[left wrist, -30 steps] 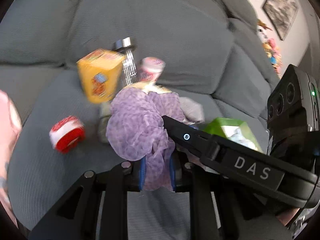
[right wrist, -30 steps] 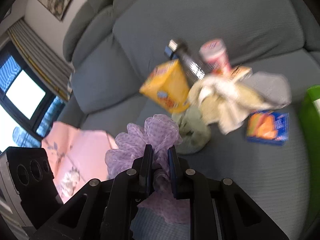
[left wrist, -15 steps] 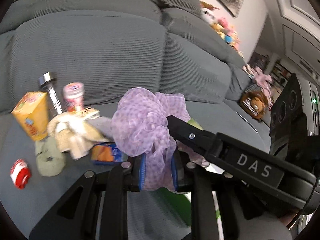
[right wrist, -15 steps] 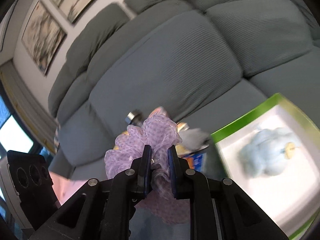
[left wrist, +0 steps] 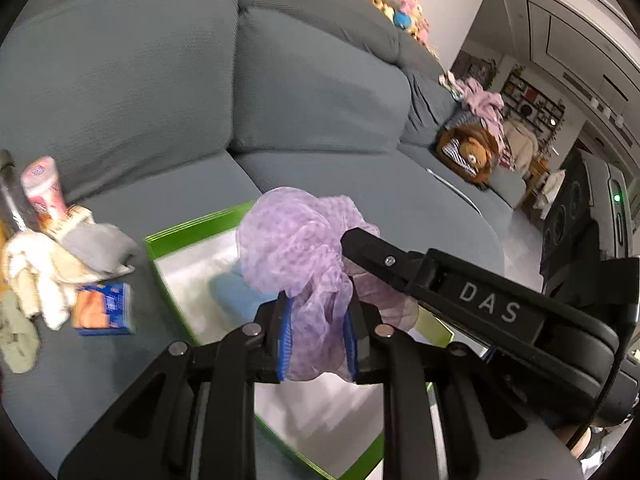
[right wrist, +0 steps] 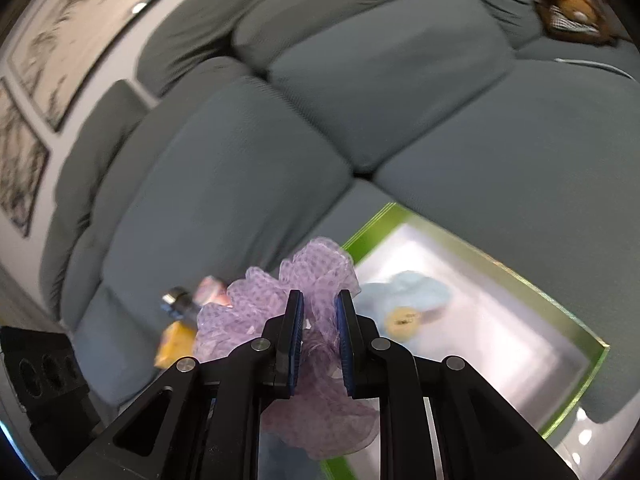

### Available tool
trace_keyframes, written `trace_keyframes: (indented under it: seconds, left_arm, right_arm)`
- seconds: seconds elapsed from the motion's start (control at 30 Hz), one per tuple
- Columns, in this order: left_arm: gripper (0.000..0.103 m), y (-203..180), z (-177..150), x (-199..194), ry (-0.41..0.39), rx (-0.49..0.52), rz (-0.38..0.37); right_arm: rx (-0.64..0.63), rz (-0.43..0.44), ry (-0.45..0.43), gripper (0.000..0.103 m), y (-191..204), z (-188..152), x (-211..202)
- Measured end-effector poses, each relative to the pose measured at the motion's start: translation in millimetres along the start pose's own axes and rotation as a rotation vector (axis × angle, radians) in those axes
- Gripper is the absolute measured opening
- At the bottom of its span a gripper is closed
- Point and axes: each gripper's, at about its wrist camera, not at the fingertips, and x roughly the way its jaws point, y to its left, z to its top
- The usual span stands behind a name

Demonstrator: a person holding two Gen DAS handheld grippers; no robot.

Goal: Organize soft objects
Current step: 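Carry the purple bath puff into the green box and open the right gripper, then move the right gripper to the red-and-white knit sock and grasp it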

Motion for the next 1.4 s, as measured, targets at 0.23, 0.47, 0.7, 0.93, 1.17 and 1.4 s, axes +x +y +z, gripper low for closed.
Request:
trace_keyframes:
  seconds: [0.23,0.47,0.7,0.93,1.17,1.4]
  left_arm:
    - [0.035,-10,-11,31,0.095,0.002,-0.051]
    - [0.061,-5,-14,29,0.110,-0.034,-0.038]
    - [0.084,2,-11,10,0.080,-0.065,-0.048]
    - [0.093,22,-11,-19,0.020,-0.095,0.005]
    - [0.095,65,-20,-63,-0.031,-0.166,0.113]
    - [0.102,133,-49,-121,-0.104,-0.297,0.333]
  right_arm:
    - [0.046,-0.109,0.003,0.019,-27,5,1]
    - [0.072,-0.173,0.016,0.026,-37,9,-1]
    - [0.046,-0.161,-0.050,0.072,-28,8,-16]
    - [0.005,-0.076,-0.075,0.085,-12,6,-24]
    - [-0.057,0.041,-0.050,0.090,16,0,-20]
    - [-0.123,0.182,0.012,0.099,53,-11,-10]
